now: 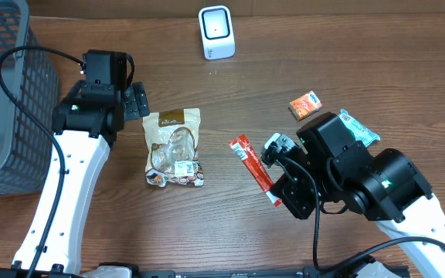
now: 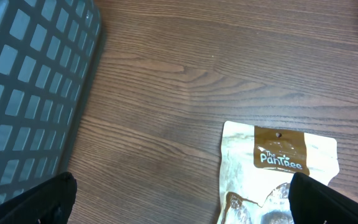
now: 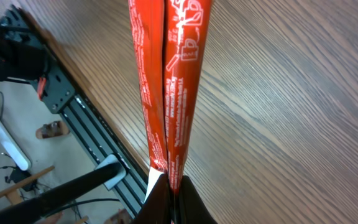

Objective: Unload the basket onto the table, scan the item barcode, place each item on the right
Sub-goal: 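Regrasp the red stick by its end and lift it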

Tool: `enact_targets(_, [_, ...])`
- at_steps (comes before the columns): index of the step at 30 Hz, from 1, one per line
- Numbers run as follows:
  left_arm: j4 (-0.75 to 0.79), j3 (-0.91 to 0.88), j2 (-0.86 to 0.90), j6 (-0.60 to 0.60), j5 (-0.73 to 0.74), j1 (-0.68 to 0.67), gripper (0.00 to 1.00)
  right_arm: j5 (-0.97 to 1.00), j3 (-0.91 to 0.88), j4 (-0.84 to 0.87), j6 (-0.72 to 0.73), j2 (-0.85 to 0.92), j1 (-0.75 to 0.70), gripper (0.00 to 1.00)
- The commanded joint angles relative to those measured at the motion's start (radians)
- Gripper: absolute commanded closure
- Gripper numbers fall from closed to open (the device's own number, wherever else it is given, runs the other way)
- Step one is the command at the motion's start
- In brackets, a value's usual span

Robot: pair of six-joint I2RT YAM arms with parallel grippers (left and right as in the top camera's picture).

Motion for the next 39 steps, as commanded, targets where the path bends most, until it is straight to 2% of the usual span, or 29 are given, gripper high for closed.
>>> enact_targets(1, [0.003, 0.016, -0.005, -0.002, 0.004, -0.007, 0.0, 0.026, 0.024, 0.006, -0.006, -0.009, -0.004, 0.96])
enact_targets(15, [0.003, 0.016, -0.005, -0.002, 0.004, -0.007, 0.0, 0.027, 0.021, 0.02, -0.006, 0.009, -0.003, 0.96])
enact_targets(27, [0.003, 0.016, -0.005, -0.002, 0.004, -0.007, 0.0, 0.027, 0.021, 0.047, -0.035, 0.154, -0.003, 0.96])
enact_targets(39, [0.003, 0.016, -0.005, -0.002, 0.004, -0.007, 0.0, 0.029, 0.021, 0.142, -0.052, 0.172, -0.003, 0.96])
